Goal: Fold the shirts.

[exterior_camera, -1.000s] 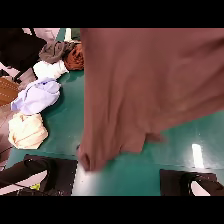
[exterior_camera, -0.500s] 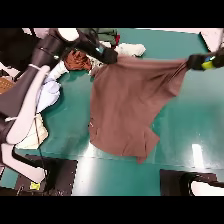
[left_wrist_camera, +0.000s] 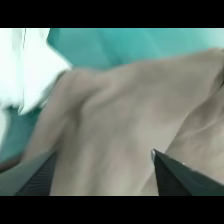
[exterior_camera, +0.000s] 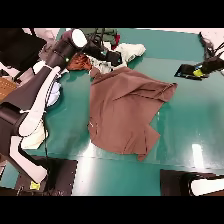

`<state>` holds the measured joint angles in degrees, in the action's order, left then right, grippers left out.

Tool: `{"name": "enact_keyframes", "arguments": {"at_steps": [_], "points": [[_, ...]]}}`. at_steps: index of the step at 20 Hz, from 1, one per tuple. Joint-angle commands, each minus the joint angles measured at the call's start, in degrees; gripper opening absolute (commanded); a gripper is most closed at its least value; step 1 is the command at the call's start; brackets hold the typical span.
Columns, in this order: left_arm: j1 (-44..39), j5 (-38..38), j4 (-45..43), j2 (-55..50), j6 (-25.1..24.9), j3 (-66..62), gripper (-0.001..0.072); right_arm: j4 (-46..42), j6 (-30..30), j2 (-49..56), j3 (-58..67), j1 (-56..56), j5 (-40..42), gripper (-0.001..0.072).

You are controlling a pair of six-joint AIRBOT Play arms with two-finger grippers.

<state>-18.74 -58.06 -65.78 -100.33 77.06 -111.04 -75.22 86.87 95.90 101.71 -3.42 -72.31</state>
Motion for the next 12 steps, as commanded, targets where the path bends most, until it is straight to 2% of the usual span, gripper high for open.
{"name": "enact_keyframes", "arguments": {"at_steps": [1,3,4,5,7,10,12], "points": [[2.67,-17.00,-9.75,1.75,6.43,-4.79,0.0708,2.45,1.29,-1.40,6.51,-2.14,-8.52,0.0720],[5.14,-29.16,-8.57,4.42,9.25,-3.58,0.0706,5.33,1.36,-5.42,4.85,-2.84,-10.25,0.0710],[5.88,-32.48,-7.21,6.36,10.08,-1.20,0.0706,5.18,1.18,-8.04,2.58,-2.36,-10.29,0.0709],[6.19,-32.35,-5.38,9.99,10.12,3.19,0.0705,5.22,1.16,-10.62,-0.22,-1.81,-9.70,0.0708],[6.16,-27.54,-3.52,19.54,11.10,15.17,0.0706,5.22,1.11,-16.28,-7.48,-0.57,-7.50,0.0707],[6.67,-19.76,-1.22,36.41,13.53,40.06,0.0707,5.20,-0.39,-23.04,-18.12,2.75,-3.72,0.0708],[8.22,-15.50,5.57,44.26,14.27,56.46,0.0707,5.09,-1.14,-26.67,-24.79,5.46,-0.28,0.0707]]}}
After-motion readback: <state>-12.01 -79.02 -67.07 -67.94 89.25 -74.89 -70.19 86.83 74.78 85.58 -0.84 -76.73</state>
